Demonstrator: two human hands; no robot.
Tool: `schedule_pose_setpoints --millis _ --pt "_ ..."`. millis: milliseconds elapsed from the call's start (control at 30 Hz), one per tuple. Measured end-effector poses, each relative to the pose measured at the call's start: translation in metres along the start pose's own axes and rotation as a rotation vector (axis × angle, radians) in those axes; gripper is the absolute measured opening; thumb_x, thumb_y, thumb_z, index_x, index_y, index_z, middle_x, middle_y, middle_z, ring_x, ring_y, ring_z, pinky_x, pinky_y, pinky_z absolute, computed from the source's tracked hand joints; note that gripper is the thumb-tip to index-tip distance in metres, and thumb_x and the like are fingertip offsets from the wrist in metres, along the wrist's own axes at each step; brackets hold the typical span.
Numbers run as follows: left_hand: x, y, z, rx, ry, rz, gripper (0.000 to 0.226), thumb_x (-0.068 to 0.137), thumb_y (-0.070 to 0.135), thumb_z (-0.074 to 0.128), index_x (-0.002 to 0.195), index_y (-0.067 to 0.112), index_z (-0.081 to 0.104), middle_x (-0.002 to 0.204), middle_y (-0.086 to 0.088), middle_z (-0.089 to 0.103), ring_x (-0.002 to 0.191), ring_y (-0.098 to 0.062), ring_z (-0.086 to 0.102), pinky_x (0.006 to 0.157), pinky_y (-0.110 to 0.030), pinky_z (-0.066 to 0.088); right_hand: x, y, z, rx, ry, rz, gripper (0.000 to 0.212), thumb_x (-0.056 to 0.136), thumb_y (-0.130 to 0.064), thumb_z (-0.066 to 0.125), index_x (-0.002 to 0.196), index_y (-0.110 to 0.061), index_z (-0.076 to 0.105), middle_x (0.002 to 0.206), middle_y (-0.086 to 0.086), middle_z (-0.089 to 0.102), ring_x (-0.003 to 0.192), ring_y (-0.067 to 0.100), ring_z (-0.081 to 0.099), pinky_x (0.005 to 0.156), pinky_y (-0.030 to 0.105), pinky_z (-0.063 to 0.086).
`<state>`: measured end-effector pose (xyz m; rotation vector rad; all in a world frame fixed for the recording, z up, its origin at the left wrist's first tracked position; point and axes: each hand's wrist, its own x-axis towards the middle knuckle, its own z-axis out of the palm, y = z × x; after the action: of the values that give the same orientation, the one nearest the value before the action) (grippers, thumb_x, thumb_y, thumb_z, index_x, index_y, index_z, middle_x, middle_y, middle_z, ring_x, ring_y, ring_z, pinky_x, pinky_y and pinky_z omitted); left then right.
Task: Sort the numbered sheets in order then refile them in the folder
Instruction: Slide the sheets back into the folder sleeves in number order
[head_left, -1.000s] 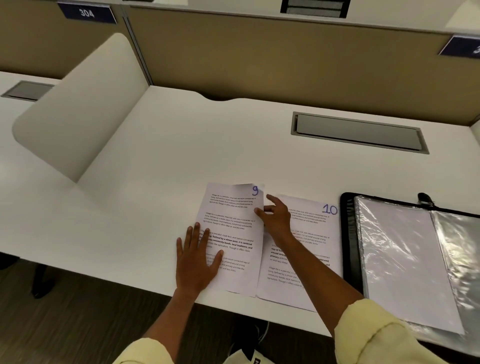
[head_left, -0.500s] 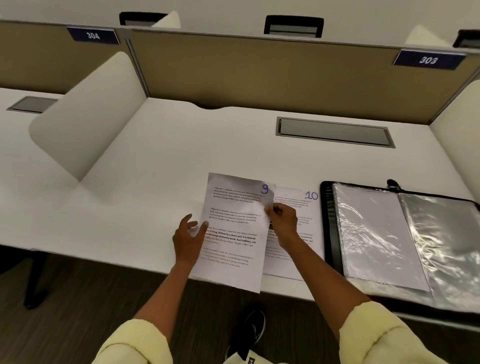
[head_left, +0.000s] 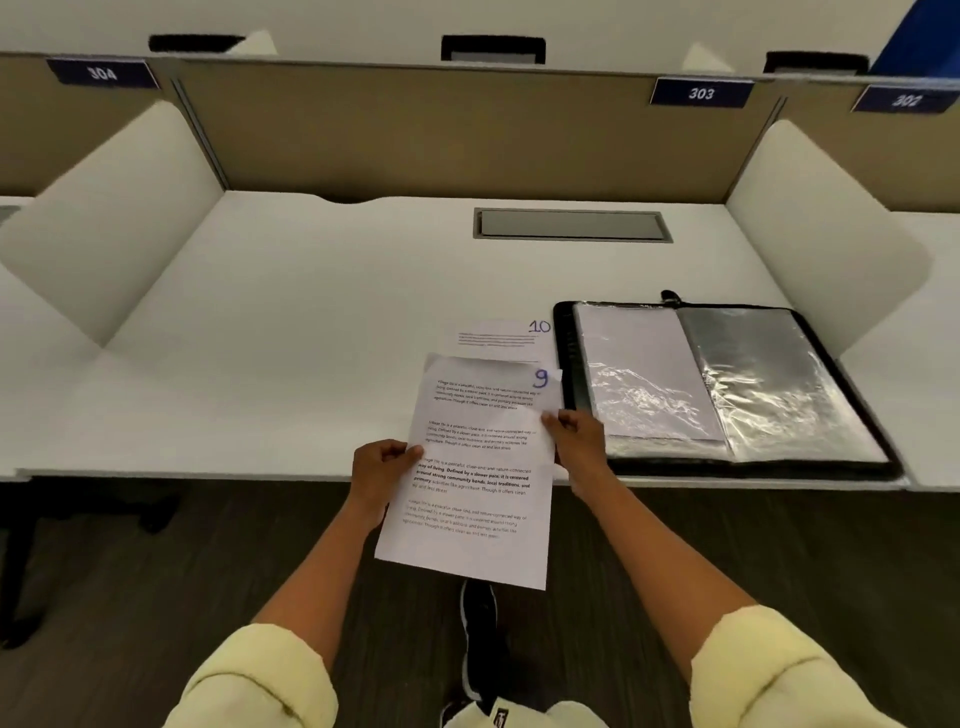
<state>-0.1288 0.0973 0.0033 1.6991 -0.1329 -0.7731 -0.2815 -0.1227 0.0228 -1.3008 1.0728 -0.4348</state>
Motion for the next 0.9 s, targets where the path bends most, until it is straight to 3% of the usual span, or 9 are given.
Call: schedule_pose_setpoints --millis 300,433,600,800,900 --pt "-0.046 -0.021 0.075 0.003 -0.056 -0.035 0.011 0.086 0.013 0.073 0.089 0.003 0.07 0.088 -0.012 0.075 0.078 -0.029 0.073 0.07 -0.04 0.06 -0.05 0.028 -0.094 0.093 0.021 0.094 0.012 0.097 -0.028 0.063 0.097 -0.017 0.068 0.102 0.006 0.073 0.094 0.021 0.071 0.083 0.039 0.06" --pt "-0.054 -0.025 0.119 0.011 -0.076 -0.042 0.014 0.086 0.016 0.073 0.091 0.003 0.069 0.091 -0.013 0.075 0.081 -0.03 0.073 0.076 -0.046 0.06 -0.065 0.043 -0.141 0.134 0.056 0.131 0.022 0.095 -0.035 0.065 0.1 -0.015 0.071 0.097 0.006 0.076 0.091 0.023 0.073 0.085 0.043 0.06" --pt "-0.056 -0.025 0.2 -0.011 -0.023 -0.045 0.012 0.083 0.021 0.076 0.086 0.01 0.071 0.093 -0.01 0.074 0.088 -0.03 0.071 0.085 -0.05 0.057 -0.076 0.06 -0.218 0.225 0.12 0.185 0.033 0.095 -0.044 0.062 0.103 -0.013 0.072 0.096 0.005 0.077 0.09 0.024 0.074 0.075 0.036 0.059" --pt "-0.07 -0.024 0.315 -0.148 0.043 -0.119 0.007 0.086 0.017 0.074 0.089 0.013 0.068 0.1 -0.01 0.071 0.096 -0.028 0.068 0.092 -0.049 0.055 -0.072 0.074 -0.314 0.47 0.163 0.276 0.037 0.095 -0.044 0.06 0.105 -0.01 0.069 0.098 0.011 0.076 0.101 0.029 0.071 0.092 0.048 0.056" --pt "-0.079 -0.023 0.366 -0.175 0.062 -0.132 0.006 0.087 0.016 0.072 0.092 0.012 0.069 0.101 -0.008 0.071 0.093 -0.026 0.069 0.09 -0.047 0.056 -0.068 0.081 -0.356 0.619 0.197 0.301 0.04 0.092 -0.044 0.064 0.111 -0.009 0.067 0.106 0.016 0.074 0.107 0.033 0.068 0.087 0.046 0.057"
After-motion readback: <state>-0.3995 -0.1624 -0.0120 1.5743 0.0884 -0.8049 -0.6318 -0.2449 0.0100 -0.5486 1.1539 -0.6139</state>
